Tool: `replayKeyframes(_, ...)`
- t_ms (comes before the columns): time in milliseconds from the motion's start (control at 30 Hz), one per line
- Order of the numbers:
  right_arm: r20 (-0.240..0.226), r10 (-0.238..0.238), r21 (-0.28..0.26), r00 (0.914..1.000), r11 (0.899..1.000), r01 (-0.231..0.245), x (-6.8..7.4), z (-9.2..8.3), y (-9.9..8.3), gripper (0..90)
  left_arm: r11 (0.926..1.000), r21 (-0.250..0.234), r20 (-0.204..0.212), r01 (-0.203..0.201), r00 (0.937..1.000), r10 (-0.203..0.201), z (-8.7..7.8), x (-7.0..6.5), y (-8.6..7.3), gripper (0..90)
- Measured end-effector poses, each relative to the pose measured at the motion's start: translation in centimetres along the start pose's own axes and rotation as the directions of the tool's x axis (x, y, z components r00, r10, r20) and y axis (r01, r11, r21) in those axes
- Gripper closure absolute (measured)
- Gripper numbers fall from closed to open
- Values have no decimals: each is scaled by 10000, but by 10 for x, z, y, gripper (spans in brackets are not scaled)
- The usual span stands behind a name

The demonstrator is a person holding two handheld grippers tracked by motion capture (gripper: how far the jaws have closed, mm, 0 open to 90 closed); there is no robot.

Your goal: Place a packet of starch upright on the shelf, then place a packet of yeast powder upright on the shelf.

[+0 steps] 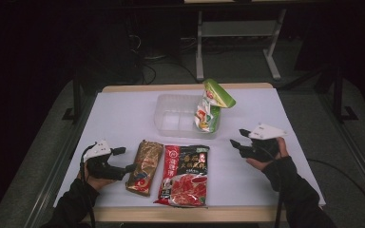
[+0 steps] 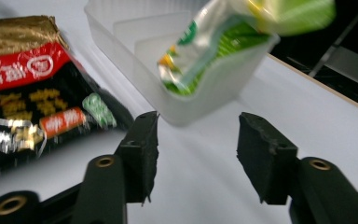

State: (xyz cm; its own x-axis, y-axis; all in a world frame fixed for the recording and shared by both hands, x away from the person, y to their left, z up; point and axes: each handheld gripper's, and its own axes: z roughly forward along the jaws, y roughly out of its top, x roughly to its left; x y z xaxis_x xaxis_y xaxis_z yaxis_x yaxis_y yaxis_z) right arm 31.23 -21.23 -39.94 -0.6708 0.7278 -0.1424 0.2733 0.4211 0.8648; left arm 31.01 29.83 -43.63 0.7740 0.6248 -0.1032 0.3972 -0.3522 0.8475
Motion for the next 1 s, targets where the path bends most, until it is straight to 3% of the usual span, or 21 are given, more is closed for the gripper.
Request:
replayKeyframes(133,1,291,-59,9996,9996,-291,-5,-19,-22,433,9988,-57,209,478,9986,-477,4,9,3,146)
replayKeyframes(233,71,447,-117,9990,9989,-446,-6,-28,-33,421,9988,98,181,476,9987,-478,10,11,4,153)
replayKeyframes(333,93,561,-445,9984,9975,-556,-1,-36,-38,391,9978,206,301,631,9975,-637,16,14,5,181)
replayKeyframes(467,-73,321,-522,9995,9981,-324,11,-41,-45,350,9969,263,615,746,9952,-761,22,17,10,181)
replayKeyframes(600,-106,165,-217,9998,9996,-167,20,-42,-52,331,9963,412,770,758,9939,-788,33,22,15,180)
replayKeyframes(800,-443,534,-308,9976,9980,-548,25,-33,-48,330,9930,682,873,960,9910,-1018,49,35,21,176)
replayKeyframes(900,-763,164,-59,9969,9998,-169,31,-28,-47,331,9904,1082,851,865,9917,-959,56,37,24,176)
replayKeyframes(1000,-930,233,-22,9954,9997,-236,31,-27,-47,330,9887,1336,1045,677,9911,-820,62,37,28,176)
